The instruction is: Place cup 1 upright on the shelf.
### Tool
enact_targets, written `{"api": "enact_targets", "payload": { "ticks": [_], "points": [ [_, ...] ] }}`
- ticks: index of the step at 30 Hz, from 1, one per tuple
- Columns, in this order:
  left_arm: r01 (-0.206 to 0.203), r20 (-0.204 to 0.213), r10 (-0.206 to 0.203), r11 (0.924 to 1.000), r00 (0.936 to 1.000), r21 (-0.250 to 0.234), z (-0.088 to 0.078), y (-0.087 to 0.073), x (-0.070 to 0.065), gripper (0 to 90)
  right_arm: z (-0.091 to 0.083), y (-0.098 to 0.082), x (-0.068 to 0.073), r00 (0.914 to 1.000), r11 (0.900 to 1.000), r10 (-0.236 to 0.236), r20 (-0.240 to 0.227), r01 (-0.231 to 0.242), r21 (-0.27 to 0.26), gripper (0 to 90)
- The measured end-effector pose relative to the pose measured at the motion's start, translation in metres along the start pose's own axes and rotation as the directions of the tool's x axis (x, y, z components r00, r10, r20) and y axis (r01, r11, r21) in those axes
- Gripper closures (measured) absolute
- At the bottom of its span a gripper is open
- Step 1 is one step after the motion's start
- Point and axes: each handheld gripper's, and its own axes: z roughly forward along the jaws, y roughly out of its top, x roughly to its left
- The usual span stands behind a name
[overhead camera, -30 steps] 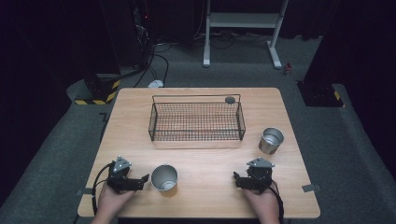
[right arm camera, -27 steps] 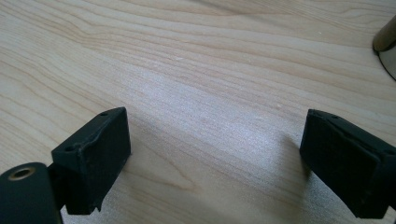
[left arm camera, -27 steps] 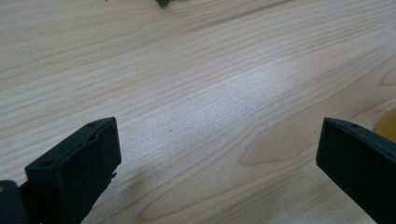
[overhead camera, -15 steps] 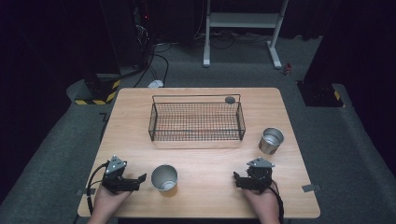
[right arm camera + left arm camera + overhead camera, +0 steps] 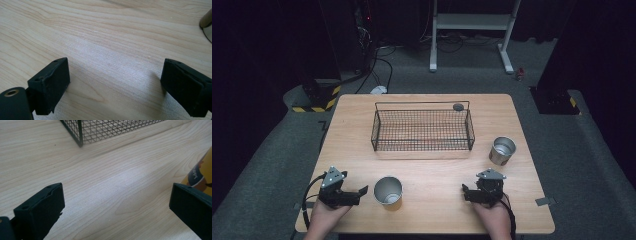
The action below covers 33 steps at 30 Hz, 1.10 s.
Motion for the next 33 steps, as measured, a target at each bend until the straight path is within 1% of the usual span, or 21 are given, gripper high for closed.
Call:
{"api": "enact_targets", "payload": {
  "ticks": [2,4,5,6,7,12,13,25,26,27,33],
  "points": [
    [0.002,0.006,-0.002,1.0,1.0,-0.006,-0.002,0.001,-0.001,0.6,0.0,0.0,0.0,1.0,1.0,0.0,0.0,0.0,0.0,8.8],
    [-0.01,0.006,0.01,0.9998,0.9999,-0.016,-0.004,0.003,-0.002,0.6,0.0,0.0,0.0,1.0,1.0,0.0,0.0,0.0,0.0,8.8],
    [-0.004,0.01,0.004,0.9998,0.9999,-0.021,-0.005,0.003,-0.003,0.6,0.0,0.0,0.0,1.0,1.0,0.0,0.0,0.0,0.0,8.8],
    [-0.01,0.009,0.01,0.9996,0.9999,-0.026,-0.007,0.004,-0.003,0.6,0.0,0.0,0.0,1.0,1.0,0.0,0.0,0.0,0.0,8.8],
    [-0.005,0.013,0.006,0.9996,0.9999,-0.028,-0.008,0.005,-0.003,0.6,0.0,0.0,0.0,1.0,1.0,0.0,0.0,0.0,0.0,8.8],
    [-0.009,0.017,0.01,0.9989,0.9998,-0.047,-0.012,0.008,-0.004,0.6,0.0,0.0,0.0,1.0,1.0,0.0,0.0,0.0,0.0,8.8],
    [-0.004,0.02,0.005,0.9987,0.9998,-0.051,-0.013,0.008,-0.004,0.6,0.0,0.0,0.0,1.0,1.0,0.0,0.0,0.0,0.0,8.8],
    [-0.025,0.045,0.03,0.995,0.9985,-0.096,-0.022,0.016,-0.01,0.5,0.0,0.0,0.0,1.0,1.0,0.0,0.0,0.0,0.0,8.8],
    [-0.02,0.047,0.025,0.9947,0.9986,-0.101,-0.023,0.016,-0.011,0.5,0.0,0.0,0.0,1.0,1.0,0.0,0.0,0.0,0.0,8.8],
    [-0.025,0.049,0.03,0.9943,0.9984,-0.103,-0.024,0.017,-0.01,0.5,0.0,0.0,0.0,1.0,1.0,0.0,0.0,0.0,0.0,8.8],
    [-0.023,0.068,0.031,0.9925,0.9972,-0.12,-0.027,0.021,-0.014,0.5,0.0,0.0,0.0,1.0,1.0,0.0,0.0,0.0,0.0,8.8]
  ]
}}
